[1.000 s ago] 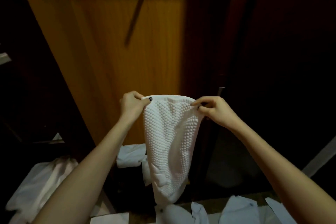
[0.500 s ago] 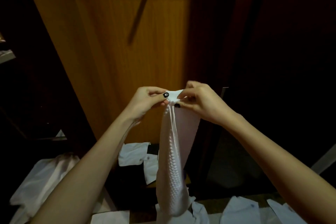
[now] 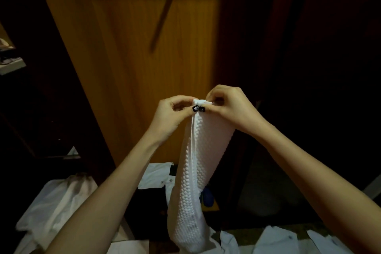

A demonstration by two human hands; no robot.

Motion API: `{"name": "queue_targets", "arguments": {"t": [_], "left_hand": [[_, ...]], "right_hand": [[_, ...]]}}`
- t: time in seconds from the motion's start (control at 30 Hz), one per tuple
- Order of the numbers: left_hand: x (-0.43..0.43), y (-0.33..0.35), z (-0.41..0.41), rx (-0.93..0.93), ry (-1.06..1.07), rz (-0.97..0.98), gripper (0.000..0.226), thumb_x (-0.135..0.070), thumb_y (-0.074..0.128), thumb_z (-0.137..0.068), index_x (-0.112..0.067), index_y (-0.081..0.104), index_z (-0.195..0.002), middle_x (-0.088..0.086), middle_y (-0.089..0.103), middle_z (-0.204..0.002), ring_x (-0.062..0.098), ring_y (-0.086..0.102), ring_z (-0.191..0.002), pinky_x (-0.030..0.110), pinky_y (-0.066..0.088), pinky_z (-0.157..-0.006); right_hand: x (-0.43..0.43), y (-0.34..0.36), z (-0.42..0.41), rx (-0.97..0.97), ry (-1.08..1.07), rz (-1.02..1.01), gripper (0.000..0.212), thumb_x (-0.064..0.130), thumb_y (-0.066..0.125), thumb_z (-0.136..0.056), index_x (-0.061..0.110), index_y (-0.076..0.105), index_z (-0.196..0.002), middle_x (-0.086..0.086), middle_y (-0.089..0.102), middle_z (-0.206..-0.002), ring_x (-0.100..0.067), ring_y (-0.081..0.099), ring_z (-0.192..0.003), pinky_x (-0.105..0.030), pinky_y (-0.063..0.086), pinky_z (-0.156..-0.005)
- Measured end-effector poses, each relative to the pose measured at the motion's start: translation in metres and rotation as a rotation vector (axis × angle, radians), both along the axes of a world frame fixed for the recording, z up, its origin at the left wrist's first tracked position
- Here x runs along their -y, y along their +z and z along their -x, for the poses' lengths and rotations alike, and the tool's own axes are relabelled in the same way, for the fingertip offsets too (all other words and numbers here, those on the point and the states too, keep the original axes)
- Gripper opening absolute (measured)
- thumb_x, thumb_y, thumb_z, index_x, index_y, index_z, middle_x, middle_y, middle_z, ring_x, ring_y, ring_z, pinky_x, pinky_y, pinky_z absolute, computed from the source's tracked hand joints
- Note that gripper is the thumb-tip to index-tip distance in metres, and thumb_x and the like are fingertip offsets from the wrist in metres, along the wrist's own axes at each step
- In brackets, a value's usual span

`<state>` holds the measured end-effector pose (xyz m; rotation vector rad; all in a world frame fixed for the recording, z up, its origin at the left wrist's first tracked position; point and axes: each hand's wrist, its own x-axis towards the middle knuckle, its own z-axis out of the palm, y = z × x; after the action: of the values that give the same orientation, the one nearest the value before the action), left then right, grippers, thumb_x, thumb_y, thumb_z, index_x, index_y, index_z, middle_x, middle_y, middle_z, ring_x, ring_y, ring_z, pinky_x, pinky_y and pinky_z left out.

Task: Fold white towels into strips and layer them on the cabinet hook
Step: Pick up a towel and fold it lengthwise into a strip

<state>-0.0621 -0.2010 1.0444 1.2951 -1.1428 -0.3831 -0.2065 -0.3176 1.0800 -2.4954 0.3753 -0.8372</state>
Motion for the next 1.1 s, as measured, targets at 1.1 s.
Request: {"name": "queue_targets", "arguments": {"t": [1.1], "left_hand": [[0.012, -0.013, 0.016, 0.107, 0.304, 0.202, 0.023, -0.005, 0.072, -0.085, -0.021, 0.057, -0.079, -0.008, 0.062, -0.078, 0.005, 0.062, -0.076, 0.018, 0.05, -0.07]], "right_hand": [[0.006, -0.009, -0.002, 0.068, -0.043, 0.016, 0.024, 0.03, 0.067, -0.091, 0.007, 0.07, -0.085, 0.0, 0.058, -0.088, -0.002, 0.05, -0.071, -0.009, 0.035, -0.061]]}}
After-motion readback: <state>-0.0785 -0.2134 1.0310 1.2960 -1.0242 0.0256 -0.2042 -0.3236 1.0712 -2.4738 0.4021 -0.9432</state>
